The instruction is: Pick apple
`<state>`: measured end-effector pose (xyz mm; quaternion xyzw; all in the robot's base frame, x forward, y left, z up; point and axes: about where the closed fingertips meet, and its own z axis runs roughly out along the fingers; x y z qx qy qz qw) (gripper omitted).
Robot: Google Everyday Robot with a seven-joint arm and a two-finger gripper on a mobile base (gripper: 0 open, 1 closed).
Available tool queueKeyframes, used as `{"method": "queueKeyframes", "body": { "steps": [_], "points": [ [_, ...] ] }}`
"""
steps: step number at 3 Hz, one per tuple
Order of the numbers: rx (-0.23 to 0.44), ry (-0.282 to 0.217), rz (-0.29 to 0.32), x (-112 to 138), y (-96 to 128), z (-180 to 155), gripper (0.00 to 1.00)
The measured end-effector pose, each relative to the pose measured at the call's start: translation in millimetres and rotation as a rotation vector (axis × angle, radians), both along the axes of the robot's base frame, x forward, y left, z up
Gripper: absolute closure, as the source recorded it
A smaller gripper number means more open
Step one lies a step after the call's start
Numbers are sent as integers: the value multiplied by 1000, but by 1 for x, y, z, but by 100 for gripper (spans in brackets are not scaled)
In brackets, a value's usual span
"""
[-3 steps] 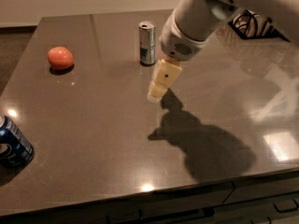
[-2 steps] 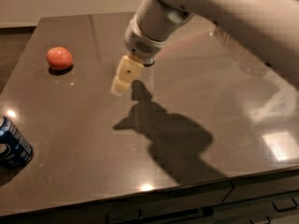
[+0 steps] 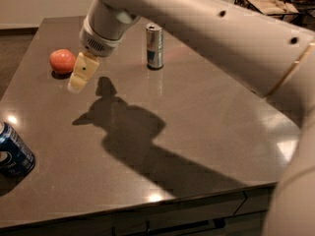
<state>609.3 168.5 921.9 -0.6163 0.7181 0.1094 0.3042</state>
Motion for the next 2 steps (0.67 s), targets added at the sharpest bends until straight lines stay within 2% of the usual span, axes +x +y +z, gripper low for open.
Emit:
{"method": "queueKeyframes", "body": {
  "steps": [1,2],
  "points": [
    [-1,8,-20,30,40,-7,0],
    [-20,23,-43,61,61,-20,0]
  ]
}}
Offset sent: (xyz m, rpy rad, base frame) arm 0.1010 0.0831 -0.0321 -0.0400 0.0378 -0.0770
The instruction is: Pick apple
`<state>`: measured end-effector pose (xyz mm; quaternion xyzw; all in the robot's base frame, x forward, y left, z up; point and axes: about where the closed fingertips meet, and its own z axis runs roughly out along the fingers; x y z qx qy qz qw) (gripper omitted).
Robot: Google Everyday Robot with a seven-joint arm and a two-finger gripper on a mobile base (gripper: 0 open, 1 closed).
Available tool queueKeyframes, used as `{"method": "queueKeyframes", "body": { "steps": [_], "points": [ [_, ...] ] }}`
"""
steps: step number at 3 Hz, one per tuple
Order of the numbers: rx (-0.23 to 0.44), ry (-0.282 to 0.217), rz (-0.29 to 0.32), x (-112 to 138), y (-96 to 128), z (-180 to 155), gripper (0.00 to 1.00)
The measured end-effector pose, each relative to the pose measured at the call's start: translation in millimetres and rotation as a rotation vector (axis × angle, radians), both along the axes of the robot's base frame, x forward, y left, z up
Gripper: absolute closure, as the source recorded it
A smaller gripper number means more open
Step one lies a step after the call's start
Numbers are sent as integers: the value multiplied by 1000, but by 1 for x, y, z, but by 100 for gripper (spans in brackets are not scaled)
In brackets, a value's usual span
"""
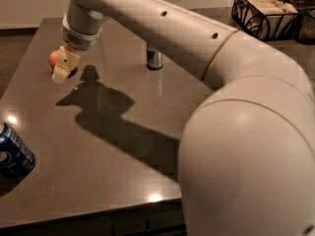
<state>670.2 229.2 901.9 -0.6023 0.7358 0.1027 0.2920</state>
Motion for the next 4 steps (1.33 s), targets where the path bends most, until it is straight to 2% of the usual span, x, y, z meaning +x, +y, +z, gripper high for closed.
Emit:
{"method": "queueKeyframes", "body": {
  "steps": [2,4],
  "points": [
    [-39,34,-7,34,23,-27,0],
    [-31,61,12,49,48,-30,1]
  ]
}}
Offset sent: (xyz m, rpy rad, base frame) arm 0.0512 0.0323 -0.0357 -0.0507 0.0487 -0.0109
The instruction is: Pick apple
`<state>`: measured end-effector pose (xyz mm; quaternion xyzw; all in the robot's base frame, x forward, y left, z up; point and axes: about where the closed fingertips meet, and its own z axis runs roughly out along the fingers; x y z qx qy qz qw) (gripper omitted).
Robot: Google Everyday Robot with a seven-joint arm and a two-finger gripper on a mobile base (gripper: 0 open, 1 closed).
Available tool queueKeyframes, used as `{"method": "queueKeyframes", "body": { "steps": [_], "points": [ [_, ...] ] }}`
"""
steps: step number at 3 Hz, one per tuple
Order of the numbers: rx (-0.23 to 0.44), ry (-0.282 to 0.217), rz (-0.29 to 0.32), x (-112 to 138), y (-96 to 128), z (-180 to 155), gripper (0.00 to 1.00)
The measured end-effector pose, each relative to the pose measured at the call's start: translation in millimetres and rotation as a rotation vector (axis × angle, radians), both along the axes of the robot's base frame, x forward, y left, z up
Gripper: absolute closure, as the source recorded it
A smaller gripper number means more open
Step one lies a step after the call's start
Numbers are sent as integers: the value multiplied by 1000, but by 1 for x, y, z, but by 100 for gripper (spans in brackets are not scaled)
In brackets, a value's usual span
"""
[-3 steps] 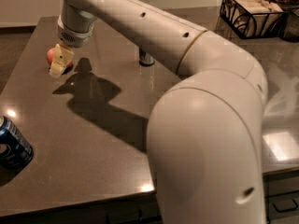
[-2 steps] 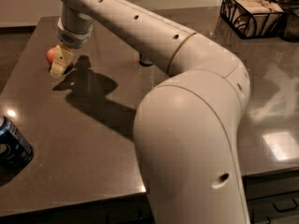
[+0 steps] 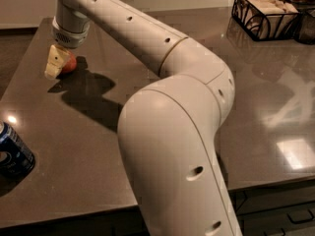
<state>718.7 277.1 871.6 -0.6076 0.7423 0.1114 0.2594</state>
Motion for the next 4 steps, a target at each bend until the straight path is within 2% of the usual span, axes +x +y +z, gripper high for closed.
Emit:
{"method": "queueKeyframes", "body": {
  "steps": [3,4],
  "points": [
    [14,23,46,-2,9,5,70],
    [43,10,100,-15,-1,29,93]
  ]
}}
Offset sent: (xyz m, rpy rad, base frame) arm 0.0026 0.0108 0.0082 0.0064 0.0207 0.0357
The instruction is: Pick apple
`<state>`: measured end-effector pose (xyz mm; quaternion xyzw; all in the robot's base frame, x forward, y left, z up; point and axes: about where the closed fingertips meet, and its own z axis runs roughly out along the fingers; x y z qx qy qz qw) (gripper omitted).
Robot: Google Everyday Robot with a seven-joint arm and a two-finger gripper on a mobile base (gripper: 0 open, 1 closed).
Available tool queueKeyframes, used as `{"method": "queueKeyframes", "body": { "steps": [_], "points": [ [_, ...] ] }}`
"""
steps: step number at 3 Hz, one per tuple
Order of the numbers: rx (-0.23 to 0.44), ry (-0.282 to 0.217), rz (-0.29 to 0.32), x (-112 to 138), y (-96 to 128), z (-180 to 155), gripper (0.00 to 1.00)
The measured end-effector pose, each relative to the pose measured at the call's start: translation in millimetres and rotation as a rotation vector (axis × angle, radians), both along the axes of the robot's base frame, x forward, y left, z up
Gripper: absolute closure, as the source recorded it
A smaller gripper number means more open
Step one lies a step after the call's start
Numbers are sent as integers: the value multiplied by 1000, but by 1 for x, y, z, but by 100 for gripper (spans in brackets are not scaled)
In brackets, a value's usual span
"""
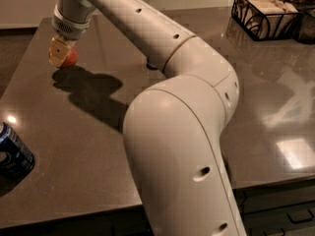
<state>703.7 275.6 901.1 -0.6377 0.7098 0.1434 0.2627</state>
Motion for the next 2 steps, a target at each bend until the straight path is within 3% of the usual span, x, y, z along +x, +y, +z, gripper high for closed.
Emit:
{"method": "queueKeyframes", "body": {
  "steps": [1,2],
  "points": [
    [47,-28,81,-22,-17,38,100],
    [76,-59,163,-46,-33,72,100]
  ]
}}
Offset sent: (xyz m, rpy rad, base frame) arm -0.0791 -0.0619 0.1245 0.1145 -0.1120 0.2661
